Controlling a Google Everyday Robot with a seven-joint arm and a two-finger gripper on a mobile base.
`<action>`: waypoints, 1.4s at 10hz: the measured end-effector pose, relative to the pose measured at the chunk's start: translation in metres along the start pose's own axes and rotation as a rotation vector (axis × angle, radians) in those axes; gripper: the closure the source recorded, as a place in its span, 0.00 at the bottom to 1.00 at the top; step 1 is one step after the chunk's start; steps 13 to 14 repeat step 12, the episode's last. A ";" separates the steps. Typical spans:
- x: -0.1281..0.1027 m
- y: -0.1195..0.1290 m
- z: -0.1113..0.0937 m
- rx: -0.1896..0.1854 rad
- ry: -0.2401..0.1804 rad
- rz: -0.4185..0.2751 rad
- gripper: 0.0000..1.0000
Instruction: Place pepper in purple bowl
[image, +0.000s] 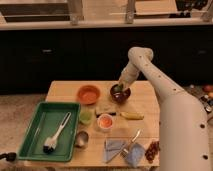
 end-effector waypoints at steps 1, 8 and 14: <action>0.000 0.000 0.001 -0.003 -0.004 0.000 0.58; 0.000 0.001 0.002 -0.010 -0.011 -0.008 0.20; 0.002 0.003 -0.001 0.003 -0.006 -0.009 0.20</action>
